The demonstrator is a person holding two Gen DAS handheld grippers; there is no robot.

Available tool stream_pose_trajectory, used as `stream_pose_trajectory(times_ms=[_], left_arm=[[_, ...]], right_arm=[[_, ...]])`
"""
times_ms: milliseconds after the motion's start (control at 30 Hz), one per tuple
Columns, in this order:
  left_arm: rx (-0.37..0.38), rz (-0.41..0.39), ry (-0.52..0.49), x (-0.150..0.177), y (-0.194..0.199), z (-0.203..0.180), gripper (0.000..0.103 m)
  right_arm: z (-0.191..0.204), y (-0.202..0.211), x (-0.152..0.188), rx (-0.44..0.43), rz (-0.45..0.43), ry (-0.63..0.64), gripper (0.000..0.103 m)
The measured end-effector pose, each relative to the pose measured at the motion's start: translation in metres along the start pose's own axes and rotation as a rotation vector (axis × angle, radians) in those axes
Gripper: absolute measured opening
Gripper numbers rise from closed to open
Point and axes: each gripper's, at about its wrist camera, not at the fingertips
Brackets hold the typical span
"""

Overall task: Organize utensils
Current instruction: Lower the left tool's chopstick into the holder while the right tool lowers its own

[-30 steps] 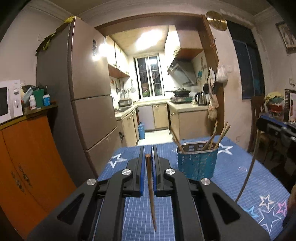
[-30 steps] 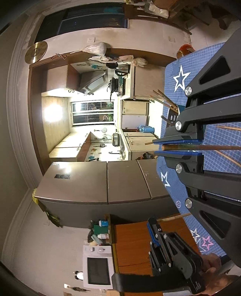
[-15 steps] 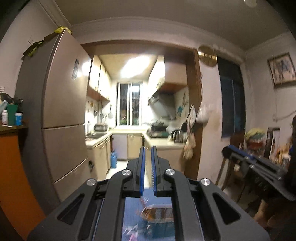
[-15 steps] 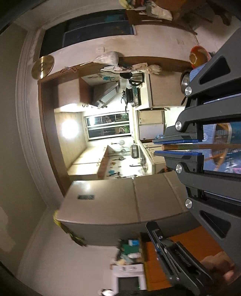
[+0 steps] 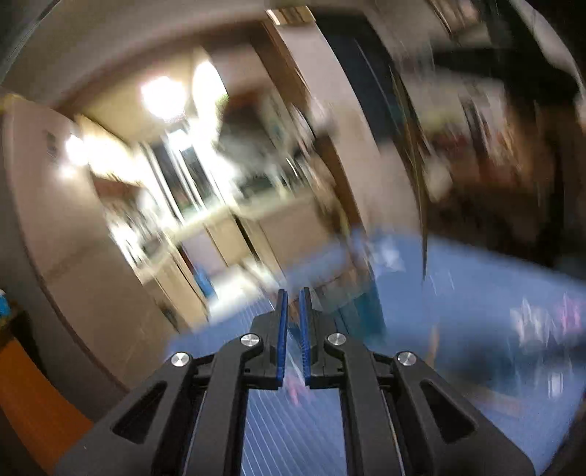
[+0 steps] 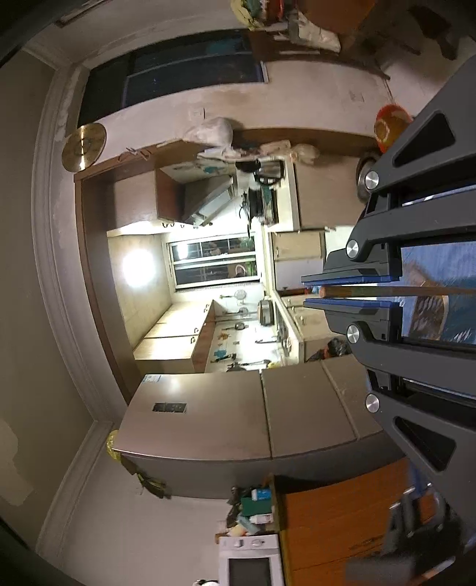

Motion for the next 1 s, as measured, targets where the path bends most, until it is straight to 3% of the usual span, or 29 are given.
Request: stream_pose_trajectory(times_ms=[67, 133, 167, 200, 233, 267, 300, 533, 600, 700, 767, 867, 1000], left_arm=[[0.116, 0.094, -0.028, 0.02, -0.011, -0.023, 0.005], [0.221, 0.139, -0.04, 0.025, -0.026, -0.049, 0.006], [0.3, 0.163, -0.02, 0.022, -0.041, -0.066, 0.011], [0.358, 0.182, -0.012, 0.019, -0.055, -0.079, 0.019], [0.402, 0.192, -0.02, 0.018, -0.069, -0.093, 0.047], [0.416, 0.184, -0.034, 0.018, -0.08, -0.102, 0.063], [0.426, 0.176, -0.054, 0.018, -0.094, -0.115, 0.064], [0.467, 0.266, -0.112, 0.037, -0.16, -0.154, 0.063], [0.483, 0.302, -0.132, 0.044, -0.17, -0.157, 0.058], [0.5, 0.345, -0.143, 0.057, -0.181, -0.153, 0.047], [0.519, 0.362, -0.137, 0.063, -0.187, -0.152, 0.034], [0.554, 0.37, -0.103, 0.061, -0.193, -0.153, 0.006], [0.528, 0.323, -0.094, 0.059, -0.186, -0.151, 0.005]], right_arm=[[-0.009, 0.015, 0.001, 0.016, -0.004, 0.003, 0.008], [-0.018, 0.028, 0.0, 0.036, -0.016, -0.009, 0.008], [-0.024, 0.036, -0.001, 0.049, -0.025, -0.019, 0.008], [-0.027, 0.04, -0.002, 0.06, -0.032, -0.024, 0.008], [-0.032, 0.046, -0.004, 0.074, -0.041, -0.034, 0.008], [-0.036, 0.052, -0.005, 0.08, -0.043, -0.044, 0.008], [-0.04, 0.058, -0.005, 0.085, -0.044, -0.05, 0.008], [-0.066, 0.093, 0.004, 0.121, -0.022, -0.055, 0.008], [-0.075, 0.099, 0.006, 0.128, -0.022, -0.065, 0.008], [-0.086, 0.103, 0.012, 0.133, -0.018, -0.087, 0.008], [-0.09, 0.101, 0.016, 0.136, -0.014, -0.092, 0.008], [-0.092, 0.098, 0.021, 0.134, -0.002, -0.098, 0.008], [-0.089, 0.094, 0.024, 0.129, 0.01, -0.089, 0.008]])
Point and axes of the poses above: each gripper's, at about its wrist camera, not at the fingertips, and y roughly against the way its jaws point, z to its left, x to its underside, and after that the axes turned 15 degrees about -z, right-handed
